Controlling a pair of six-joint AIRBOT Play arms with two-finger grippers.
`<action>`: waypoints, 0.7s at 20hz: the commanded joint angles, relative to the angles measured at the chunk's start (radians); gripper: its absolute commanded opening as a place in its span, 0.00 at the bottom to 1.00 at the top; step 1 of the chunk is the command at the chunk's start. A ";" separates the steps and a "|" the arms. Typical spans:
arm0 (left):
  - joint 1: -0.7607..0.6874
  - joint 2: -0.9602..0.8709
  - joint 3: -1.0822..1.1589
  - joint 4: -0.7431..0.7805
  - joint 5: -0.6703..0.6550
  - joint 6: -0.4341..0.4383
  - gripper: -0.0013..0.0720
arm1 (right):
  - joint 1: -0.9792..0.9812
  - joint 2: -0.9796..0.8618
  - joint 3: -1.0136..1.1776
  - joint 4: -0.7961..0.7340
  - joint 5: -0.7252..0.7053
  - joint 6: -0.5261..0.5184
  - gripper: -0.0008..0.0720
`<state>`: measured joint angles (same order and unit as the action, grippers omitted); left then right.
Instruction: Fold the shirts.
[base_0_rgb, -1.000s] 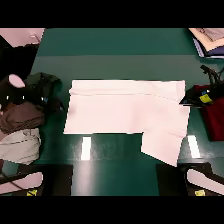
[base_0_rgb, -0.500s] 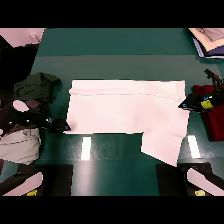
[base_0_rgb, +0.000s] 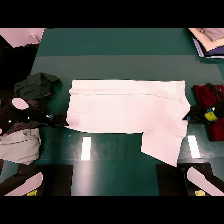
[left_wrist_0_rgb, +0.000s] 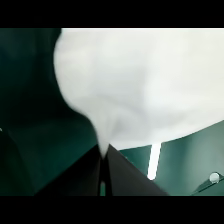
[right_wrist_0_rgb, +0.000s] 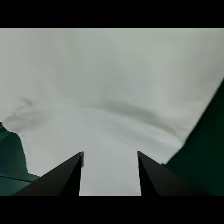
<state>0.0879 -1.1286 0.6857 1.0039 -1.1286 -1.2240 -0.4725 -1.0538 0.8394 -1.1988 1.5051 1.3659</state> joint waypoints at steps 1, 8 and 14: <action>-0.001 0.007 0.029 -0.002 -0.005 0.002 0.05 | -0.128 0.053 -0.152 -0.078 0.000 0.003 0.62; -0.001 0.007 0.029 -0.002 -0.005 0.002 0.05 | -0.202 0.049 -0.339 -0.022 -0.105 -0.044 0.61; -0.001 0.007 0.029 -0.002 -0.005 0.002 0.05 | -0.097 0.056 -0.347 0.002 -0.252 -0.038 0.44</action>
<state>0.0872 -1.1229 0.7136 1.0016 -1.1362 -1.2221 -0.6109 -1.0096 0.5041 -1.2037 1.3556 1.3293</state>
